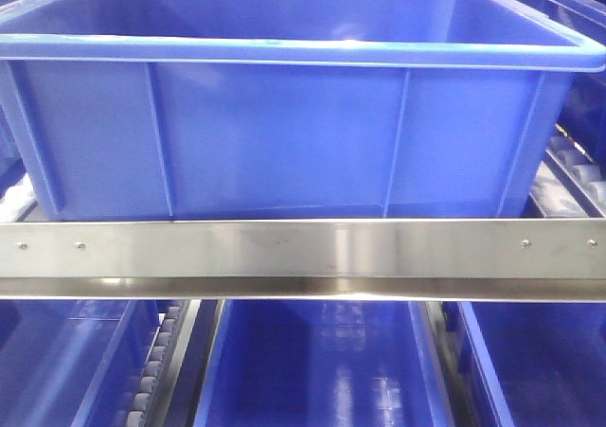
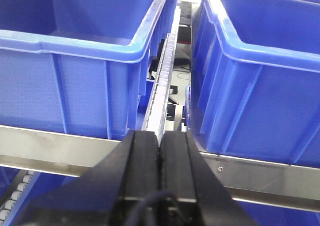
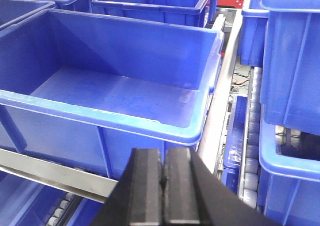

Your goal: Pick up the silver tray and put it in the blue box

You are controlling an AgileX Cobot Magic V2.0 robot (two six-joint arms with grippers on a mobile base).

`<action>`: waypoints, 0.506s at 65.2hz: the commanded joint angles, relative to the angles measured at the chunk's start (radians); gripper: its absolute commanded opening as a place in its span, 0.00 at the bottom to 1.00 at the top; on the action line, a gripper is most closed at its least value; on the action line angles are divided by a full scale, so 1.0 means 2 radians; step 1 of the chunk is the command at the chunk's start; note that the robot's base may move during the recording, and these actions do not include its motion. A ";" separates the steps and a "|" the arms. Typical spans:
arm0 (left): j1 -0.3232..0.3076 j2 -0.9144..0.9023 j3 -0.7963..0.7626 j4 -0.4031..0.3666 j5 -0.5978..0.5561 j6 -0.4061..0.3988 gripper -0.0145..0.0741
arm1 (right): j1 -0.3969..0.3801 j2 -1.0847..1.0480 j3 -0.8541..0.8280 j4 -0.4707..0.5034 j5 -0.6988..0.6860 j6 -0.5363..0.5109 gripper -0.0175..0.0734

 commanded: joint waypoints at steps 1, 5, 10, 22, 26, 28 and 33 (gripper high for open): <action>0.002 -0.009 -0.001 -0.005 -0.046 0.001 0.06 | -0.001 0.005 -0.013 -0.011 -0.043 -0.005 0.25; 0.002 -0.009 -0.001 -0.005 -0.046 0.001 0.05 | -0.001 0.005 -0.013 -0.011 -0.043 -0.005 0.25; 0.002 -0.009 -0.001 -0.005 -0.046 0.001 0.06 | -0.001 0.005 -0.013 -0.011 -0.043 -0.005 0.25; 0.002 -0.009 -0.001 -0.005 -0.046 0.001 0.05 | -0.001 0.005 -0.013 -0.011 -0.043 -0.005 0.25; 0.002 -0.009 -0.001 -0.005 -0.046 0.001 0.05 | -0.001 0.005 -0.012 -0.012 -0.043 -0.005 0.25; 0.002 -0.009 -0.001 -0.005 -0.046 0.001 0.05 | -0.004 0.005 -0.010 -0.013 -0.045 -0.005 0.25; 0.002 -0.009 -0.001 -0.005 -0.046 0.001 0.05 | -0.030 0.005 -0.005 -0.007 -0.044 -0.006 0.25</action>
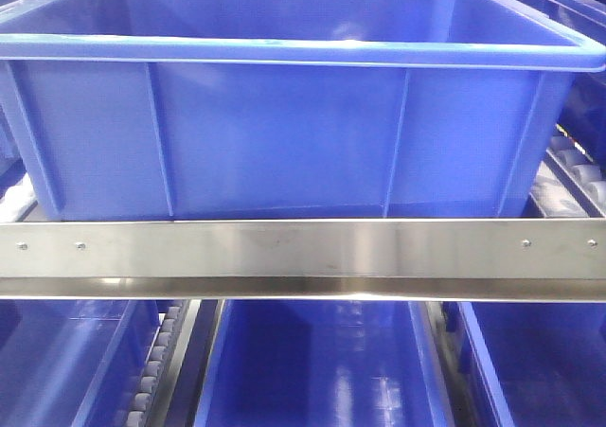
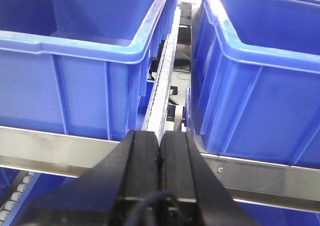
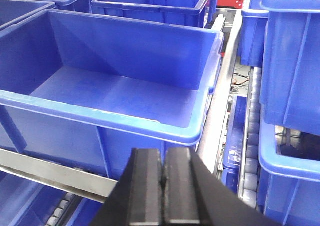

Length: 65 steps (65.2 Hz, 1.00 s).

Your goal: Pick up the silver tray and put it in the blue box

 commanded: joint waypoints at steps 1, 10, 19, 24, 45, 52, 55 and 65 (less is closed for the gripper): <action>0.002 -0.009 -0.001 -0.005 -0.045 0.001 0.05 | -0.033 0.005 -0.008 0.000 -0.045 -0.008 0.25; 0.002 -0.009 -0.001 -0.005 -0.045 0.001 0.05 | -0.126 0.003 0.019 0.091 -0.065 -0.091 0.25; 0.002 -0.009 -0.001 -0.005 -0.045 0.001 0.05 | -0.199 -0.038 0.086 0.133 -0.131 -0.126 0.25; 0.002 -0.009 -0.001 -0.005 -0.045 0.001 0.05 | -0.220 -0.071 0.130 0.140 -0.156 -0.126 0.25; 0.002 -0.009 -0.001 -0.005 -0.045 0.001 0.05 | -0.242 -0.155 0.252 0.146 -0.194 -0.123 0.25; 0.002 -0.008 -0.001 -0.005 -0.045 0.001 0.05 | -0.242 -0.155 0.250 0.146 -0.187 -0.122 0.25; 0.002 -0.008 -0.001 -0.005 -0.045 0.001 0.05 | -0.242 -0.155 0.250 0.146 -0.194 -0.122 0.25; 0.002 -0.008 -0.001 -0.005 -0.045 0.001 0.05 | -0.242 -0.155 0.250 0.146 -0.194 -0.122 0.25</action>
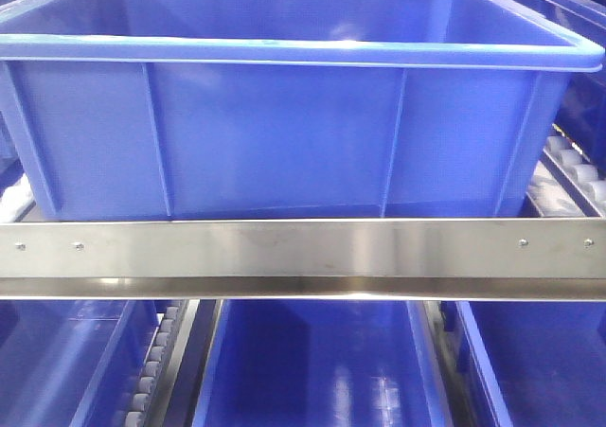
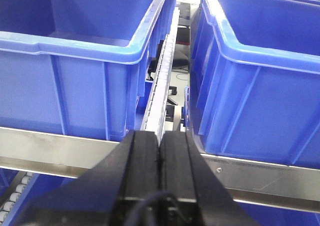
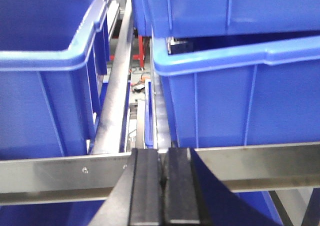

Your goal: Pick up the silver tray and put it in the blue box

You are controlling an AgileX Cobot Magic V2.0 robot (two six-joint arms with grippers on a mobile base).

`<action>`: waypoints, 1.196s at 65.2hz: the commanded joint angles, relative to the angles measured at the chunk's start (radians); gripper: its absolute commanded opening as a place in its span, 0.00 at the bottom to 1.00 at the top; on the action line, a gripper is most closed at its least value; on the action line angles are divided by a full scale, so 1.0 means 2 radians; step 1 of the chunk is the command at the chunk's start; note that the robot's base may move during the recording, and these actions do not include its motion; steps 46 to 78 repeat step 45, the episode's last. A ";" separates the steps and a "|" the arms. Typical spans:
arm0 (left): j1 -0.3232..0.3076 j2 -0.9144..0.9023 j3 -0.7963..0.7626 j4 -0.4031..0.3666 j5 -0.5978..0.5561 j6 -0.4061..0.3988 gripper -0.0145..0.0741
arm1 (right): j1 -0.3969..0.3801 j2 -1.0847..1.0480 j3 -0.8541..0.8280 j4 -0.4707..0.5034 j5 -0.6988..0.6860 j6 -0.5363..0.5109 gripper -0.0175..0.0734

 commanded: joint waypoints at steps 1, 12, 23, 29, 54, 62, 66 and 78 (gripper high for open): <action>0.002 -0.008 -0.001 -0.005 -0.044 0.001 0.05 | -0.002 -0.010 0.001 0.000 -0.048 -0.004 0.25; 0.002 -0.008 -0.001 -0.005 -0.044 0.001 0.05 | -0.002 -0.010 0.001 0.000 -0.048 -0.004 0.25; 0.002 -0.008 -0.001 -0.005 -0.044 0.001 0.05 | -0.002 -0.010 0.001 0.000 -0.048 -0.004 0.25; 0.002 -0.008 -0.001 -0.005 -0.044 0.001 0.05 | -0.002 -0.010 0.001 0.000 -0.048 -0.004 0.25; 0.002 -0.008 -0.001 -0.005 -0.044 0.001 0.05 | -0.002 -0.010 0.001 0.000 -0.048 -0.004 0.25; 0.002 -0.008 -0.001 -0.005 -0.044 0.001 0.05 | -0.002 -0.010 0.001 0.000 -0.048 -0.004 0.25; 0.002 -0.008 -0.001 -0.005 -0.044 0.001 0.05 | -0.002 -0.010 0.001 0.000 -0.048 -0.004 0.25; 0.002 -0.008 -0.001 -0.005 -0.044 0.001 0.05 | -0.002 -0.010 0.001 0.000 -0.048 -0.004 0.25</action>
